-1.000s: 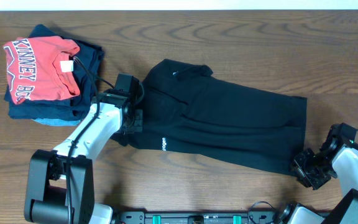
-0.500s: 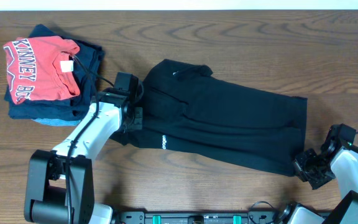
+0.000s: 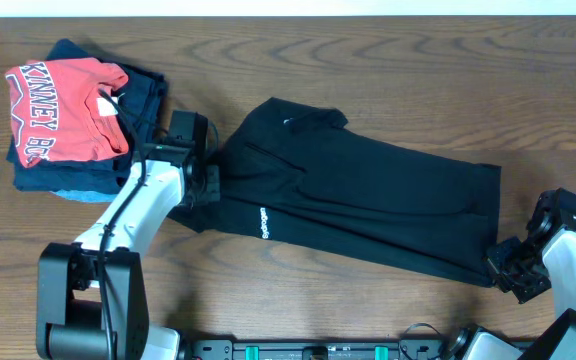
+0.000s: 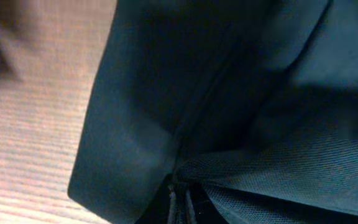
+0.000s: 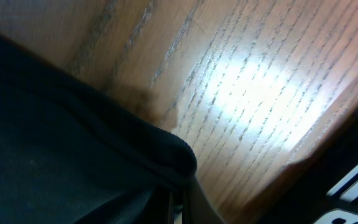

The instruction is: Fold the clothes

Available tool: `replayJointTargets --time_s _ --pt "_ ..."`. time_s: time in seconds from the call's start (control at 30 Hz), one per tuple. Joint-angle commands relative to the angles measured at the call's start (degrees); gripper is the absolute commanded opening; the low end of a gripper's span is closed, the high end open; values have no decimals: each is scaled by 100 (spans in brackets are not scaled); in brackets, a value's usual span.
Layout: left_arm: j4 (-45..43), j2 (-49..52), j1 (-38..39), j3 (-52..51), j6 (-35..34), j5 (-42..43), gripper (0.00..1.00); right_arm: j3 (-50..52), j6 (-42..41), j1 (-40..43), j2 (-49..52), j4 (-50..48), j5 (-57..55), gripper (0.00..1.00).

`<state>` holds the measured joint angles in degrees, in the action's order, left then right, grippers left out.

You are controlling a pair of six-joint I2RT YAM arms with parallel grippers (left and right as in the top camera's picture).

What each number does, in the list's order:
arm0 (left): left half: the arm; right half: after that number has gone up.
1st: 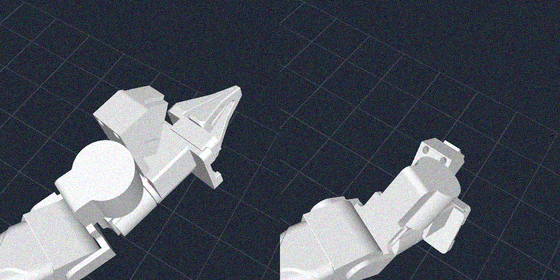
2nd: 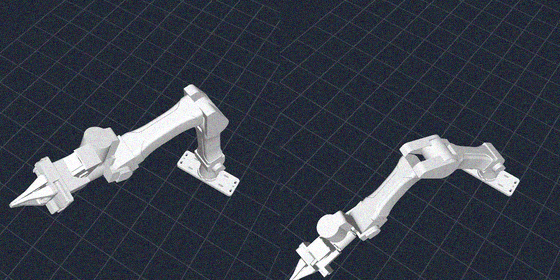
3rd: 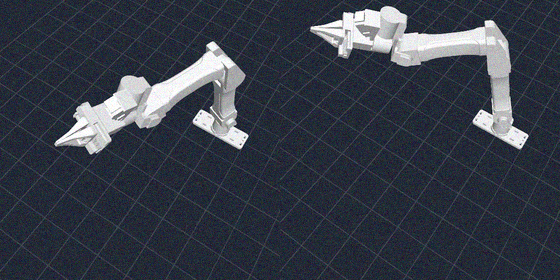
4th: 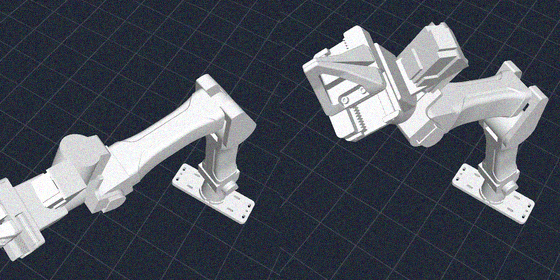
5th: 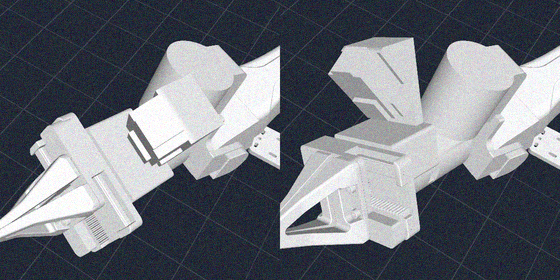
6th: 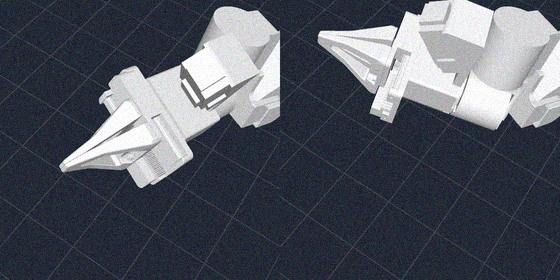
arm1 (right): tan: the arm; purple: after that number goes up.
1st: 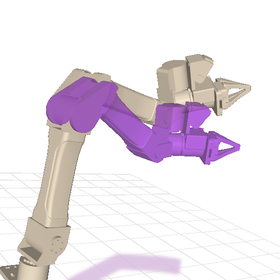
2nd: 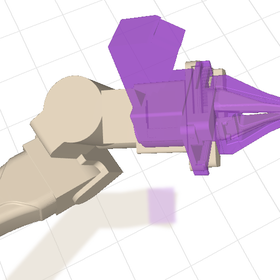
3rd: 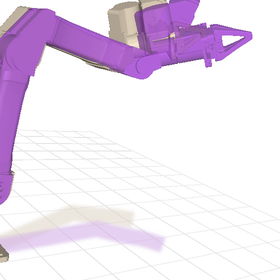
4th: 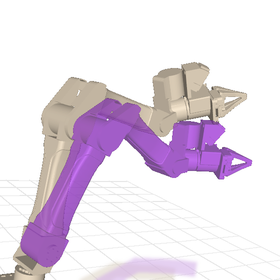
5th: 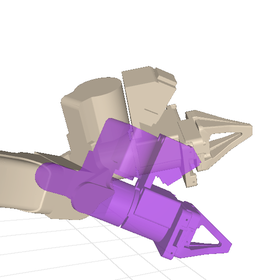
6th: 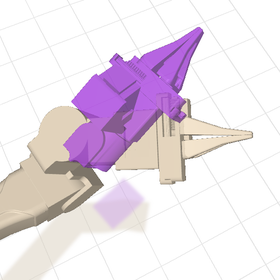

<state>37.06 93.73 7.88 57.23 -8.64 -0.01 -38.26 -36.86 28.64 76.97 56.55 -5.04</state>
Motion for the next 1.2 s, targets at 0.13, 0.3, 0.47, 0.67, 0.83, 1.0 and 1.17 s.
replayJointTargets --time_s 0.13,0.3,0.47,0.67,0.83,1.0,1.17 --pt "343 -149 -85 286 31 372 55 -107 -33 81 28 -20 -546 1" --pt "1084 -146 -83 267 28 376 59 -107 -31 81 28 -39 -544 1" --pt "1176 -144 -79 13 31 933 58 -107 -35 81 28 -63 -522 1" --pt "949 -131 -79 -551 28 1169 58 -107 -33 81 28 -61 -503 1" --pt "555 -131 -79 -822 31 1438 34 -107 -33 81 28 -81 -501 1" --pt "636 -151 -103 -739 334 1429 6 -107 -31 81 28 -96 -509 1" --pt "1222 -382 -227 -330 393 839 6 -107 72 81 28 -199 -507 1"
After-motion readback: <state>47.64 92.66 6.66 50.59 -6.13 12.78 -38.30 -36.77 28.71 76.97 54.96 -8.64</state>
